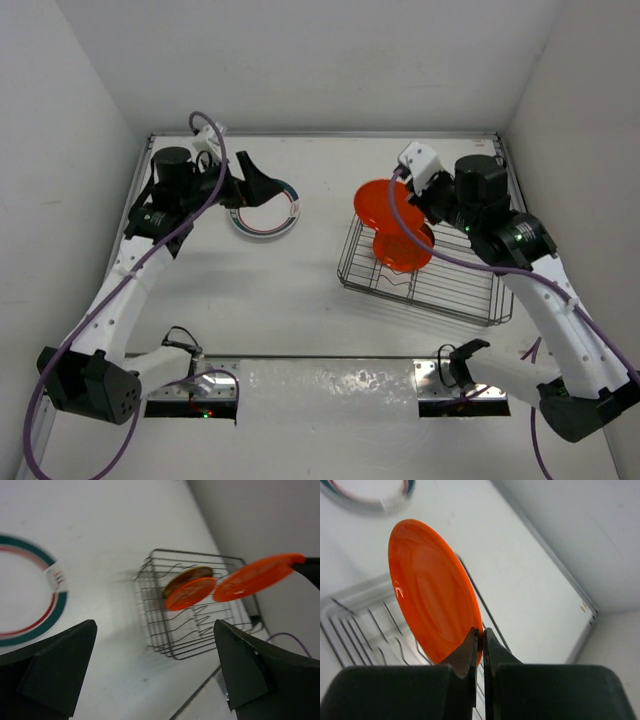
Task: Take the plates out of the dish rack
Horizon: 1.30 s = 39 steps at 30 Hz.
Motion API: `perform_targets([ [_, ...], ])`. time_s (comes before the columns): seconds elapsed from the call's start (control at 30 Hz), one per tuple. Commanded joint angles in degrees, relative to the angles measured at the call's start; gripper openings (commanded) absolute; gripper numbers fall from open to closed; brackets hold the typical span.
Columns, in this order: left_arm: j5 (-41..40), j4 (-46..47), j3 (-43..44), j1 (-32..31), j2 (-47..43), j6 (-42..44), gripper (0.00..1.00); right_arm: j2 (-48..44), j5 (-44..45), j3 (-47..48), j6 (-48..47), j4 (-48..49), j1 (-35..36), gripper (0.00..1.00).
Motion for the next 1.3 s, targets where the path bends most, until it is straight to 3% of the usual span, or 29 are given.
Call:
perform_targets([
  [0.0, 15.95, 22.37, -1.36, -2.06, -4.14, -5.02, 1.0, 1.47, -8.98, 5.85, 15.52, 4.8, 0.1, 0.0],
  [0.13, 15.43, 26.25, -1.45, -3.65, -3.1, -4.33, 1.0, 2.26, -19.36, -2.2, 39.93, 20.78, 0.02, 0.0],
  [0.37, 15.59, 20.36, -2.49, -3.65, 1.82, -1.07, 0.95, 5.24, -29.39, -12.24, 62.83, 53.98, 0.1, 0.0],
  [0.43, 16.83, 20.98, -4.08, -3.65, 2.53, -1.95, 0.81, 6.04, -29.31, -13.91, 66.35, 57.71, 0.02, 0.0],
  [0.53, 18.15, 20.54, -5.05, -3.74, 3.85, -1.95, 0.48, 7.45, -28.52, -15.06, 68.03, 60.7, 0.19, 0.0],
  [0.57, 18.5, 20.98, -5.4, -3.74, 4.11, -2.13, 0.18, 8.41, -28.87, -15.33, 68.21, 61.24, 0.28, 0.0],
  [0.6, 18.59, 20.98, -5.49, -3.74, 4.11, -2.22, 0.05, 8.85, -29.13, -15.5, 68.13, 61.24, 0.45, 0.0],
  [0.63, 18.42, 20.89, -5.67, -3.74, 4.03, -2.3, 0.0, 9.29, -29.48, -15.59, 67.69, 60.63, 0.45, 0.06],
  [0.67, 17.54, 20.28, -5.76, -3.74, 3.94, -2.74, 0.0, 9.38, -30.18, -15.77, 66.82, 59.58, 0.37, 0.19],
  [0.7, 14.14, 19.32, -6.37, -3.74, 3.76, -3.0, 0.0, 9.03, -30.01, -15.68, 64.11, 57.74, 0.37, 0.42],
  [0.73, 11.93, 16.61, -6.81, -3.74, 3.24, -3.62, 0.0, 7.46, -27.49, -15.51, 61.12, 51.46, 0.37, 0.98],
  [0.8, 0.74, 12.39, -9.86, -3.65, 2.36, -4.67, 0.0, 5.0, -20.91, -14.2, 49.66, 42.83, 0.45, 0.99],
  [0.83, -2.12, 9.67, -11.63, -3.74, 1.14, -5.29, 0.0, 3.77, -17.83, -14.01, 46.1, 35.56, 0.37, 0.99],
  [0.9, -8.71, 7.89, -17.76, -3.65, 0.16, -6.61, 0.0, 0.86, -10.26, -13.75, 35.76, 30.15, 0.37, 0.99],
  [1.0, -10.06, 9.37, -25.51, -3.74, 0.24, -7.66, 0.0, -0.2, -2.6, -12.17, 23.51, 18.04, 0.45, 0.99],
  [1.17, -7.08, 14.56, -32.99, -4.08, 2.44, -8.98, 0.01, 1.38, 3.47, -10.23, 12.07, 9.31, 0.28, 0.99],
  [1.2, -6.9, 15.35, -33.44, -4.35, 3.4, -9.16, 0.05, 2.52, 3.82, -10.14, 10.57, 7.56, 0.28, 0.99],
  [1.27, -8.03, 15.7, -34.4, -5.66, 4.2, -9.95, 0.23, 4.19, 4.61, -10.4, 5.76, 6.4, 0.28, 0.99],
])
